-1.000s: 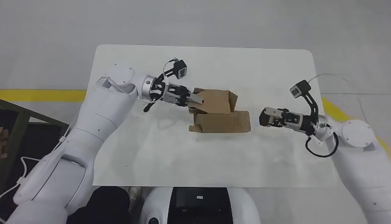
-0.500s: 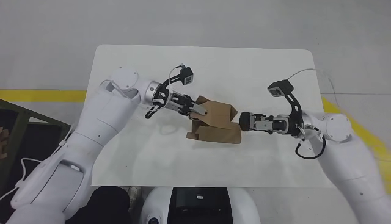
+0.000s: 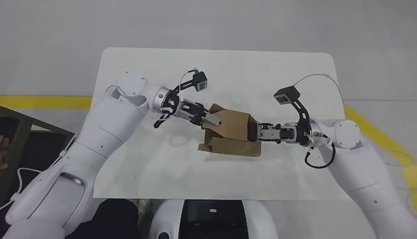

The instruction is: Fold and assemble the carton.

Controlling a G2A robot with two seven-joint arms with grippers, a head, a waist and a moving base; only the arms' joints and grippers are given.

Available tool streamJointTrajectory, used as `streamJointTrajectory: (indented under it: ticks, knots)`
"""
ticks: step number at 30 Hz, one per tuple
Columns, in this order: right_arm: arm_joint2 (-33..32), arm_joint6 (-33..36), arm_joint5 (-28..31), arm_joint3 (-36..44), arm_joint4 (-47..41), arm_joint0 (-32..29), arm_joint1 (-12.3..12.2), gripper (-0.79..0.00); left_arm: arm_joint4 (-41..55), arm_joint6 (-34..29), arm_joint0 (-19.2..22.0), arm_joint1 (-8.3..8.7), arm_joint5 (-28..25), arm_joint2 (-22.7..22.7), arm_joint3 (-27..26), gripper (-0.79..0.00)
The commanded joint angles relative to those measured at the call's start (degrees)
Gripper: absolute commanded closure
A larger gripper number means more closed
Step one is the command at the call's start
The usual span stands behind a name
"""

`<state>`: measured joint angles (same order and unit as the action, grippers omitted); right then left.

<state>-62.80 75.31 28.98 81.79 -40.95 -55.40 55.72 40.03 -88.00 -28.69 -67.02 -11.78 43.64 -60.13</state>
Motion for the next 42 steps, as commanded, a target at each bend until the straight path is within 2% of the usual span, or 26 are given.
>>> streamJointTrajectory:
  ticks: [1, 17, 19, 20, 21, 30, 39, 42]
  knots:
    - [0.3, -0.2, 0.2, -0.4, -0.4, 0.2, 0.1, -0.785, 0.4, 0.0, 0.0, 0.14, -0.1, -0.2, -0.1, 0.0]
    - [4.0, -2.5, 2.5, -3.6, -4.4, 1.5, 2.0, -0.785, 2.5, 0.0, 0.6, 0.35, -0.7, -1.8, -0.1, 0.0]
    - [4.0, -2.6, 2.6, -3.9, -4.4, 1.7, 2.1, -0.6, 2.6, 0.0, 0.7, 0.32, -0.9, -2.0, 0.1, 0.0]
    - [3.9, -2.6, 2.6, -4.1, -4.4, 1.7, 2.1, -0.409, 2.6, 0.0, 0.7, 0.31, -0.9, -2.1, 0.3, 0.0]
    - [3.9, -2.7, 2.7, -4.3, -4.2, 1.7, 2.2, -0.379, 2.5, 0.0, 0.8, 0.32, -0.9, -2.3, 0.5, 0.0]
    - [3.7, -1.9, 1.9, -4.8, -1.7, 2.0, 2.1, -0.185, 2.9, 0.0, 1.0, 0.39, -0.7, -3.0, 1.5, 0.0]
    - [4.0, -1.7, 1.7, -5.2, 2.0, 2.8, 1.9, -0.126, 2.8, 0.0, 1.4, 0.5, -0.8, -3.5, 1.8, 0.0]
    - [3.9, -1.7, 1.7, -5.6, 3.2, 3.1, 1.8, -0.062, 2.9, 0.0, 1.6, 0.54, -0.8, -3.6, 1.7, 0.0]
